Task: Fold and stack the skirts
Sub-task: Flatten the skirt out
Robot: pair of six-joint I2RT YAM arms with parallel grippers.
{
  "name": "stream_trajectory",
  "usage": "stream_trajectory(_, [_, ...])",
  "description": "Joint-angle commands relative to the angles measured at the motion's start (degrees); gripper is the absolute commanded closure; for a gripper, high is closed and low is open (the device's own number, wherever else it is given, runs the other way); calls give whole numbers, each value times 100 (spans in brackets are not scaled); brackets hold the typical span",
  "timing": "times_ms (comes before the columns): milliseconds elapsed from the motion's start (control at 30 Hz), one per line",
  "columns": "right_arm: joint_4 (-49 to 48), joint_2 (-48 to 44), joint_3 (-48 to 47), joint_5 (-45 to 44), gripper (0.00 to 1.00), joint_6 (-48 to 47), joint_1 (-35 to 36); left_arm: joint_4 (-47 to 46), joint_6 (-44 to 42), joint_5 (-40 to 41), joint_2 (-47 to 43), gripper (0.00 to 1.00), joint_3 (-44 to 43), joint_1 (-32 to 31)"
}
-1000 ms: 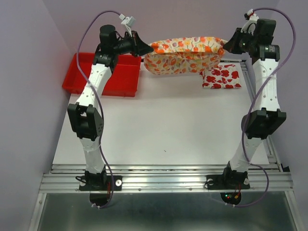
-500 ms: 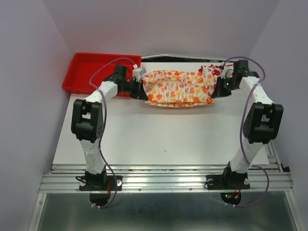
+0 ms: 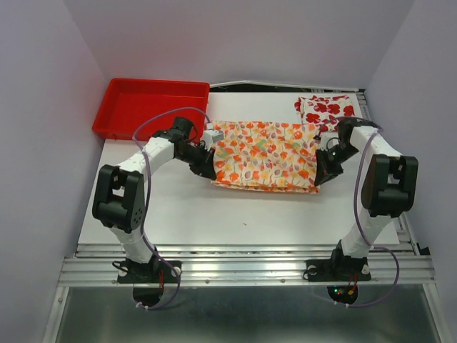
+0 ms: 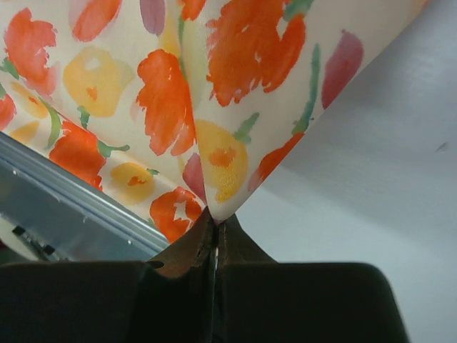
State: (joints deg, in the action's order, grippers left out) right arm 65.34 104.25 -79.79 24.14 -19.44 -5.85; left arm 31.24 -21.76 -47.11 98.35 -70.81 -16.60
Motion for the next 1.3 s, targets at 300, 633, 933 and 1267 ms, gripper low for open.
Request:
stream_trajectory(300, [234, -132, 551, -1674, 93, -991, -83, 1428, -1884, 1082, -711, 54, 726, -1029])
stream_trajectory(633, [-1531, 560, -51, -3475, 65, -877, -83, 261, -999, 1336, -1125, 43, 225, -828])
stream_trajectory(933, [-1208, 923, -1478, -3618, 23, -842, -83, -724, -277, 2145, -589, 41, -293, -774])
stream_trajectory(1267, [-620, 904, -1926, -2758, 39, -491, -83, -1050, -548, 2250, 1115, 48, -1734, -844])
